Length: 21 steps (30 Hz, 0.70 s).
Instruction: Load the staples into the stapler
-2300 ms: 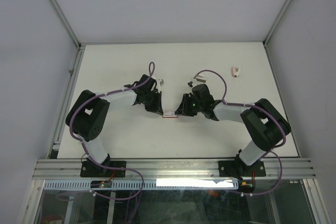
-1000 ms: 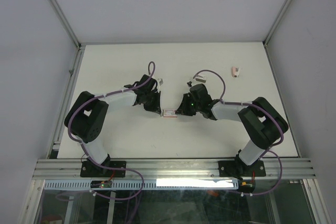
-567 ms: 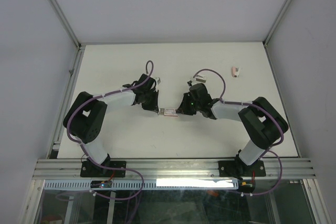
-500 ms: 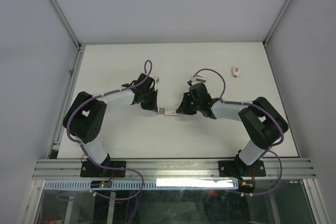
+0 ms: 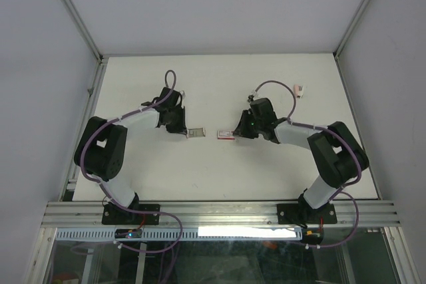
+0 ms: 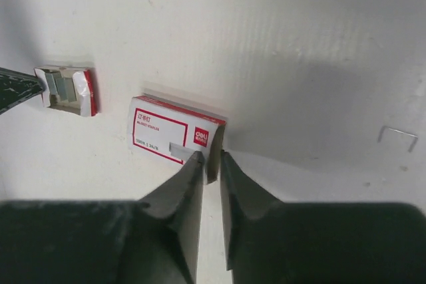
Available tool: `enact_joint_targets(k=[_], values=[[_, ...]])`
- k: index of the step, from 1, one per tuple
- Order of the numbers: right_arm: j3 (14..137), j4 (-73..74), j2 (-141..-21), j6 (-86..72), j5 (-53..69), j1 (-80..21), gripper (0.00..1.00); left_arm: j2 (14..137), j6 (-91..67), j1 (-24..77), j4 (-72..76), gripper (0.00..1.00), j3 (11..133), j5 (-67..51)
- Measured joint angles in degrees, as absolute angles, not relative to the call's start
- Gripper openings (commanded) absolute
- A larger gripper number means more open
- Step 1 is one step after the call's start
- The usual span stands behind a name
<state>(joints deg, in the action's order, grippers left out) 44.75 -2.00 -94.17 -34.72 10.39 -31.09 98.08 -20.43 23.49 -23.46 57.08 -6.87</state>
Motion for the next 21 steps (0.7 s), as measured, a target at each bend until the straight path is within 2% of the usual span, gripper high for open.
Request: enact_joint_targets(k=[3,4,5,8,14,21], values=[[44.75,-1.3,-93.36,-33.43,10.9,-29.52,0.59,97.84,-20.32,22.83,-24.12,0.49,57.08,-6.26],[44.75,-0.99,-92.79,-32.82,10.98,-29.12,0.64,97.71,-20.58,22.79,-24.38,0.59,57.08,-6.02],[44.75,-0.69,-92.09,-32.4,11.07,-28.84,0.67,97.51,-20.1,22.79,-24.53,0.68,57.08,-5.96],[44.75,0.78,-88.66,-30.2,10.76,-28.29,0.73,95.88,-20.05,22.76,-25.21,0.85,57.08,-4.45],[45.15,5.13,-78.32,-24.45,7.07,-26.55,0.84,85.08,-19.31,22.76,-24.91,0.96,56.42,1.67],[51.2,11.05,-74.3,-17.74,-2.24,-24.8,0.88,66.83,-17.1,21.17,-23.44,0.99,55.61,6.81]])
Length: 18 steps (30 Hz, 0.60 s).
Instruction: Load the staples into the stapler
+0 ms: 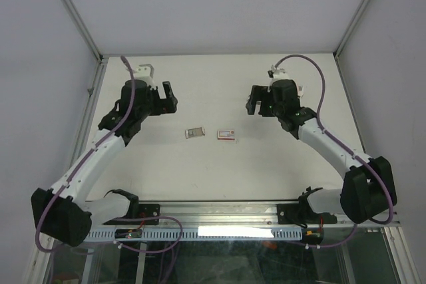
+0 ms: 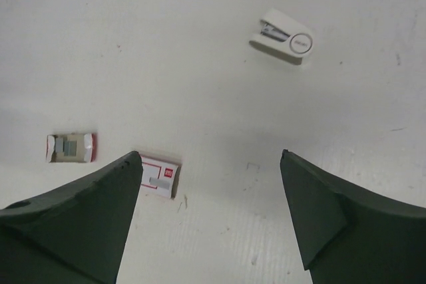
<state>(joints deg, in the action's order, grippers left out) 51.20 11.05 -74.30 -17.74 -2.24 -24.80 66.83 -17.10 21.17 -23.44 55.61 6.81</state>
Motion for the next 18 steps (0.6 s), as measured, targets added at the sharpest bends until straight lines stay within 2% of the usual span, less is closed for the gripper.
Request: enact_joint_targets(k=[4,8,18], values=[[55.99,12.03,-79.02,-15.64,-4.38,-23.14,0.88,59.44,-16.45,18.9,-22.98,0.99,55.29,8.58],[62.15,11.88,-90.04,-13.17,-4.03,-20.43,0.89,55.44,-15.7,17.89,-22.7,0.99,54.87,9.5],[77.08,13.37,-110.45,-8.32,1.98,-16.21,0.92,57.82,-15.4,17.89,-22.79,0.99,54.04,8.45]])
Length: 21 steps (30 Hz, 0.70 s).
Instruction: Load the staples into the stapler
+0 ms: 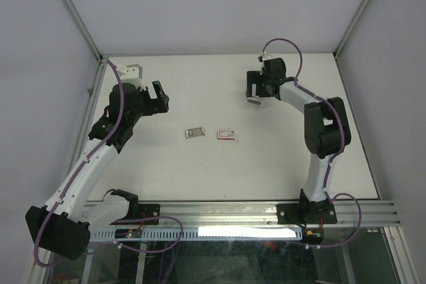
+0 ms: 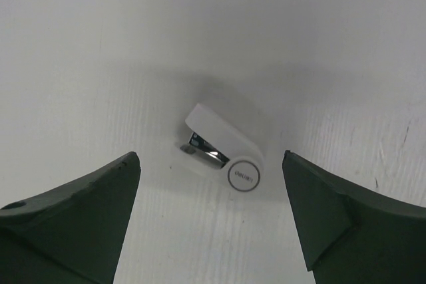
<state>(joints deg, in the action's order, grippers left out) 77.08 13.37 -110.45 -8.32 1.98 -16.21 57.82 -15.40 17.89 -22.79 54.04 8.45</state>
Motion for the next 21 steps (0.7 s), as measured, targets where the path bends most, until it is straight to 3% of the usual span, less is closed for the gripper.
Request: enact_joint_targets(k=[8,21], values=[[85.14,14.41,-116.97,-4.29,6.94,-15.66,0.92,58.0,-15.4,17.89,-22.87,0.99,53.52,8.49],[84.14,17.26,-118.06,-3.31,11.03,-16.47,0.9,58.94,-15.4,17.89,-22.9,0.99,53.49,8.45]])
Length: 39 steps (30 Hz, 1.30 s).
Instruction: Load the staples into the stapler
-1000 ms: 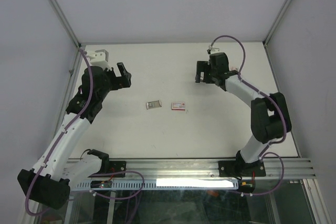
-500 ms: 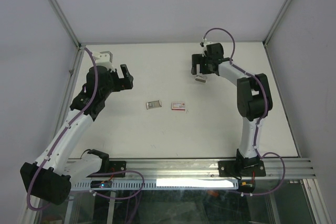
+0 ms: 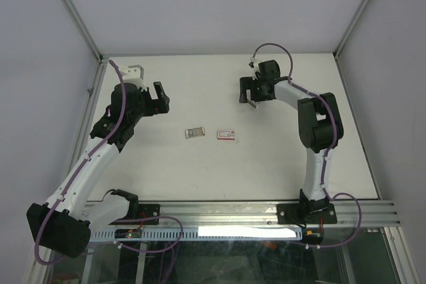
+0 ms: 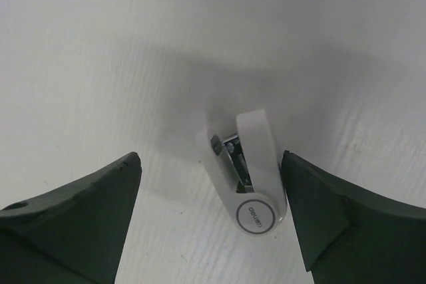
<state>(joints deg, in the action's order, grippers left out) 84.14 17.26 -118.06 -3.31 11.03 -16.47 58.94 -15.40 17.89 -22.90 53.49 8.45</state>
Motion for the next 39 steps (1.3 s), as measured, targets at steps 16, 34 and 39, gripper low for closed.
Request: enact_joint_targets(k=[16,34,39], values=[[81.82,18.31,-116.97,-2.85,6.0,-19.35,0.75,58.92,-15.42,17.89,-22.92,0.99,53.49,8.38],[77.3,16.8,-112.71,-0.12,-0.69,-23.75,0.0,58.28,-16.08,17.89,-22.87,0.87,53.45,7.29],[69.45,12.19,-103.26,-0.51,2.87,-24.32,0.0,58.04,-19.7,17.93,-21.34,0.83,53.01,1.89]])
